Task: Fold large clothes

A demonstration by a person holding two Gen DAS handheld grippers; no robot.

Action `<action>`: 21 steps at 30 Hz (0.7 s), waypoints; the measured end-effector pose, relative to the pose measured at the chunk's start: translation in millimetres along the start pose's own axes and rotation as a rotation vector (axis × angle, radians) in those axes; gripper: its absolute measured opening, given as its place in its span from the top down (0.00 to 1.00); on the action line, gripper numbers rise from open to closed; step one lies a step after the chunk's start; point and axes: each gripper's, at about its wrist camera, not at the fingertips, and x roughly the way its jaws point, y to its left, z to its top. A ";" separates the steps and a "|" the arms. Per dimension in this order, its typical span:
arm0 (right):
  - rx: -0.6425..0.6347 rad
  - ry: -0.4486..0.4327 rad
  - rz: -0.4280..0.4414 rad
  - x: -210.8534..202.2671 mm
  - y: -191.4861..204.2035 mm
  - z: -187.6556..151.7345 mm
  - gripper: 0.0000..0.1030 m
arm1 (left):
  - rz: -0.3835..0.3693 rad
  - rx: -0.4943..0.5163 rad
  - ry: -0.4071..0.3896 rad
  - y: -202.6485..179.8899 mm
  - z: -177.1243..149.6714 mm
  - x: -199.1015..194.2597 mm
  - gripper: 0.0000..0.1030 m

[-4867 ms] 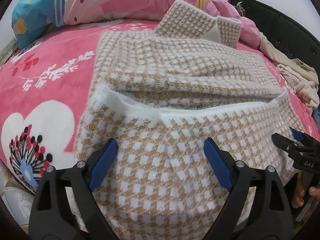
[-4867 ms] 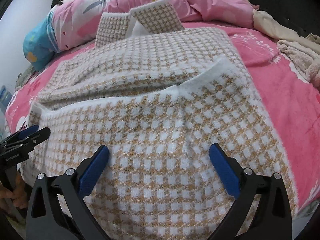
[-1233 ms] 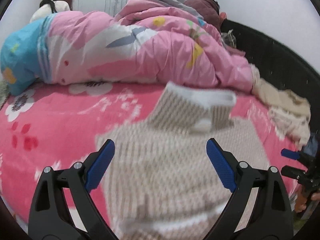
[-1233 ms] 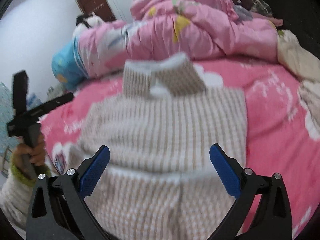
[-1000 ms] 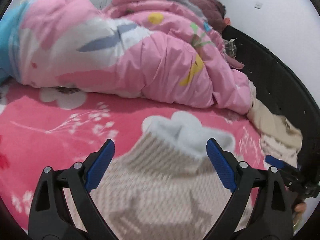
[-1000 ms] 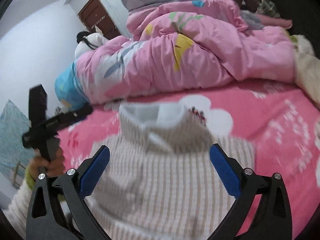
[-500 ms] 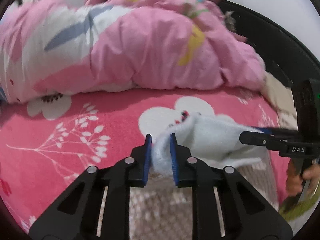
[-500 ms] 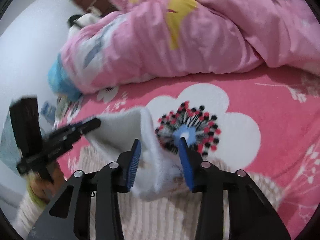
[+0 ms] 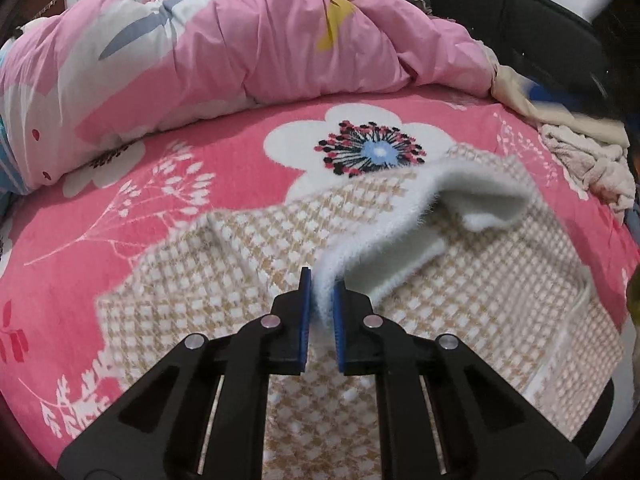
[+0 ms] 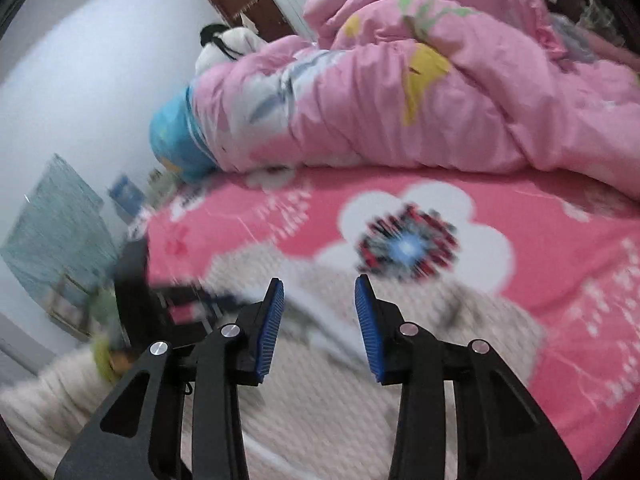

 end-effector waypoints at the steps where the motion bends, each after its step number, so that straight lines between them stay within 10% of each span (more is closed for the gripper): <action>1: 0.029 0.031 0.008 19.6 -2.4 5.7 0.64 | 0.003 0.000 0.002 0.0 -3.9 0.9 0.91; 7: 0.053 0.249 -0.033 116.0 -3.2 -25.7 0.68 | -0.027 -0.003 0.007 13.0 -21.3 -16.5 0.87; 16: -0.182 0.180 -0.163 91.2 30.3 -69.3 0.68 | -0.128 -0.091 -0.142 39.8 -5.6 -60.6 0.87; 21: -0.191 0.159 -0.148 75.1 18.4 -85.3 0.68 | -0.143 -0.140 0.002 22.7 18.6 10.6 0.86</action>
